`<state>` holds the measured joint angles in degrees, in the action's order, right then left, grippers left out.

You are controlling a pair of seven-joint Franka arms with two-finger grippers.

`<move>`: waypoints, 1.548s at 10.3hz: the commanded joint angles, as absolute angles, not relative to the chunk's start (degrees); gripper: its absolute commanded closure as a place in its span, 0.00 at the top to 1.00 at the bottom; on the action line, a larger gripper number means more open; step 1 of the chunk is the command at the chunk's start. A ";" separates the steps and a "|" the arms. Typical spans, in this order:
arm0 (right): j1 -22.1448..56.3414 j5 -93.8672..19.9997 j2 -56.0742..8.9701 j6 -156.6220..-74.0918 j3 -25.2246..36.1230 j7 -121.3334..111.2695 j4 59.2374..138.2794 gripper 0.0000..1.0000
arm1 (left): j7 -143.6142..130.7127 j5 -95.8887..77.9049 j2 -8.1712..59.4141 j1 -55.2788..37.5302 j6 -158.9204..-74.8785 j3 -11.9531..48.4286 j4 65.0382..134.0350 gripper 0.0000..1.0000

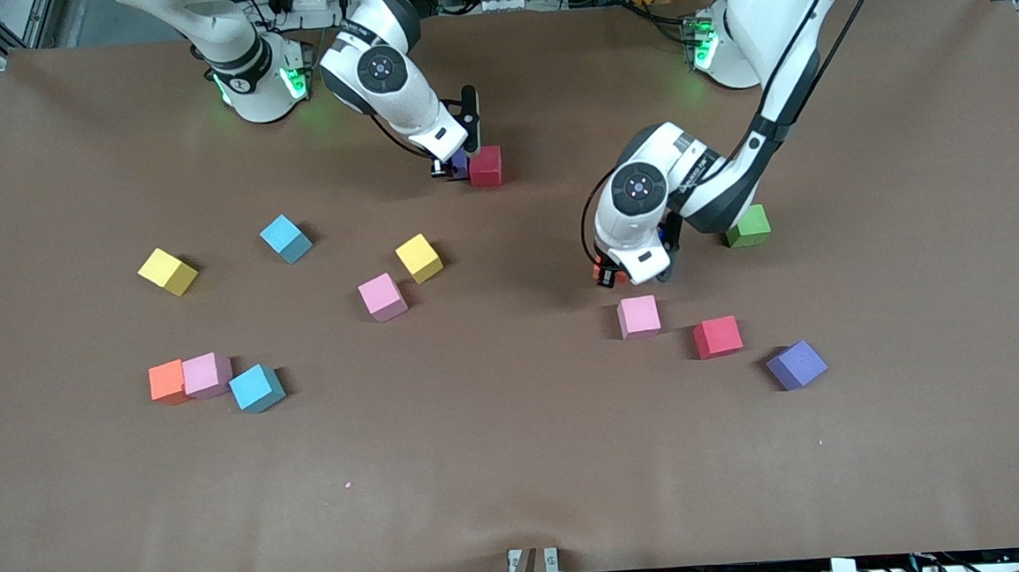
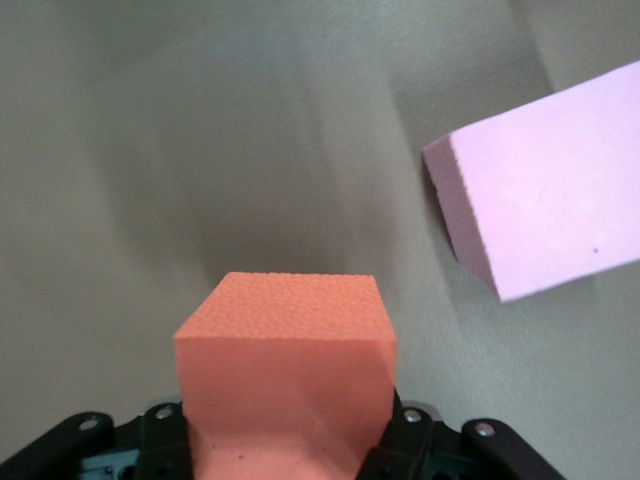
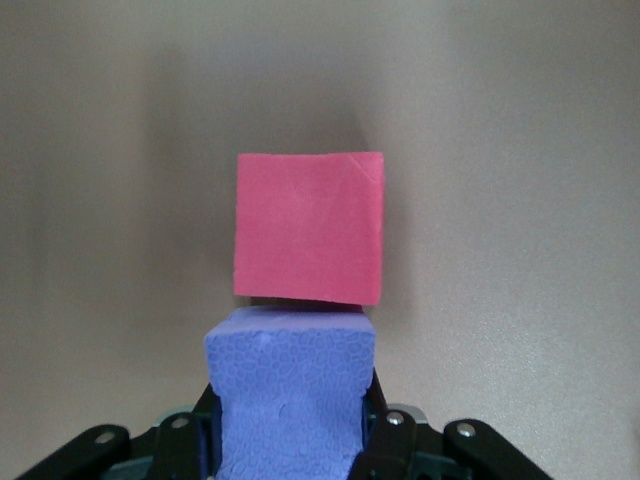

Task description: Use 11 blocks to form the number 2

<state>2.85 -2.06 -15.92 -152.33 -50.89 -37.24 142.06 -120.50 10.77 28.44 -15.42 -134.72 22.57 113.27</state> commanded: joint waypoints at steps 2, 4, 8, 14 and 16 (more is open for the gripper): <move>7.01 -0.44 -18.98 -155.56 -46.96 -36.47 142.21 0.18 | -133.21 11.69 25.50 -15.29 -133.86 25.74 115.39 0.00; 9.31 -0.44 -19.51 -156.97 -44.65 -36.47 142.21 0.18 | -134.91 11.69 24.44 -15.12 -133.86 27.33 117.50 0.00; 9.41 -0.26 -20.65 -157.59 -44.39 -36.47 142.21 0.37 | -137.79 11.16 24.43 -13.36 -133.86 27.33 117.77 0.00; 9.14 0.97 -20.04 -157.59 -43.07 -36.39 141.94 1.00 | -145.35 11.42 22.32 -12.92 -139.98 29.61 124.43 0.00; 9.05 0.88 -18.73 -156.02 -43.33 -33.94 142.12 1.00 | -149.31 11.95 21.36 -13.10 -141.59 32.68 127.51 0.00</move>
